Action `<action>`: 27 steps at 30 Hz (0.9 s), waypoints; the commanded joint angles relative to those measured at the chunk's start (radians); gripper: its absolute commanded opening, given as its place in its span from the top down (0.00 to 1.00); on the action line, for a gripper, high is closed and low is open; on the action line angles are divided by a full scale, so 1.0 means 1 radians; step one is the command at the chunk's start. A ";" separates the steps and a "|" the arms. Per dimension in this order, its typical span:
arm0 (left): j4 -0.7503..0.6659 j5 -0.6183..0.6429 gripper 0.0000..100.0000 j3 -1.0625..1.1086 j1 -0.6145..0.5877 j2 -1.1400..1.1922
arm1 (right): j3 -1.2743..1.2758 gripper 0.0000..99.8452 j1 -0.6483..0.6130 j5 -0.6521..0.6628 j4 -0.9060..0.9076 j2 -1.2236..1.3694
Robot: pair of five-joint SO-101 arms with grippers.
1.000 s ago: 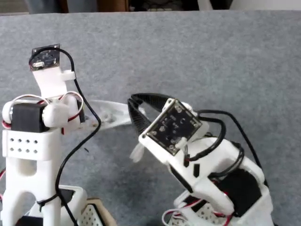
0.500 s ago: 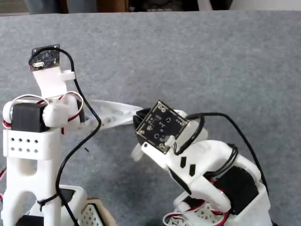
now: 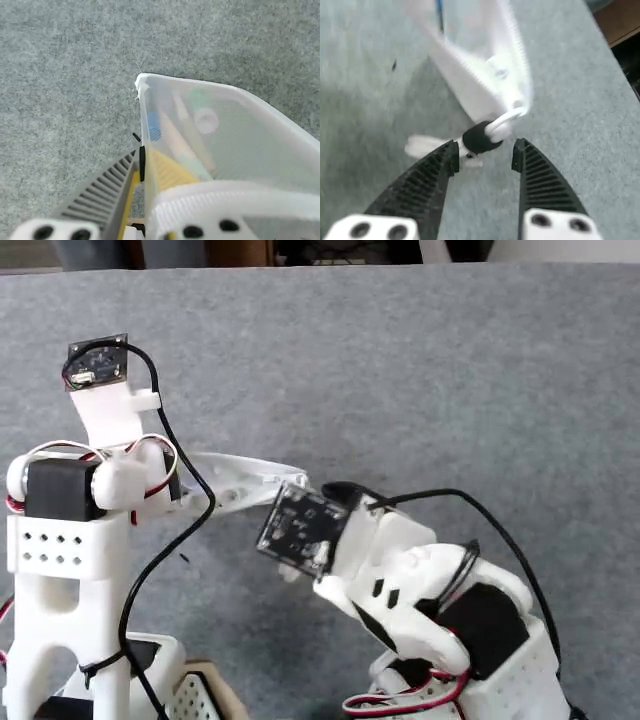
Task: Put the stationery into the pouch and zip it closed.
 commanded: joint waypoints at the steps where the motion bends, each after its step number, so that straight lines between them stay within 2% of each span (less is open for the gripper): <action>1: -0.002 -0.006 0.97 -0.015 -0.007 -0.005 | 0.038 0.80 0.025 0.040 0.002 -0.005; 8: 0.000 -0.006 0.97 -0.015 -0.010 -0.005 | 0.217 0.80 0.187 0.038 -0.163 -0.005; 11: 0.000 -0.006 0.97 -0.015 -0.012 -0.005 | 0.260 0.80 0.187 0.020 -0.221 -0.005; 14: 0.000 -0.006 0.97 -0.015 -0.012 -0.003 | 0.240 0.80 0.187 -0.095 -0.258 -0.008; 20: 0.000 -0.006 0.97 -0.015 -0.013 -0.003 | 0.133 0.80 0.115 -0.232 -0.176 -0.064; 27: 0.000 -0.006 0.97 -0.015 -0.013 0.054 | 0.114 0.80 0.080 -0.249 -0.140 -0.070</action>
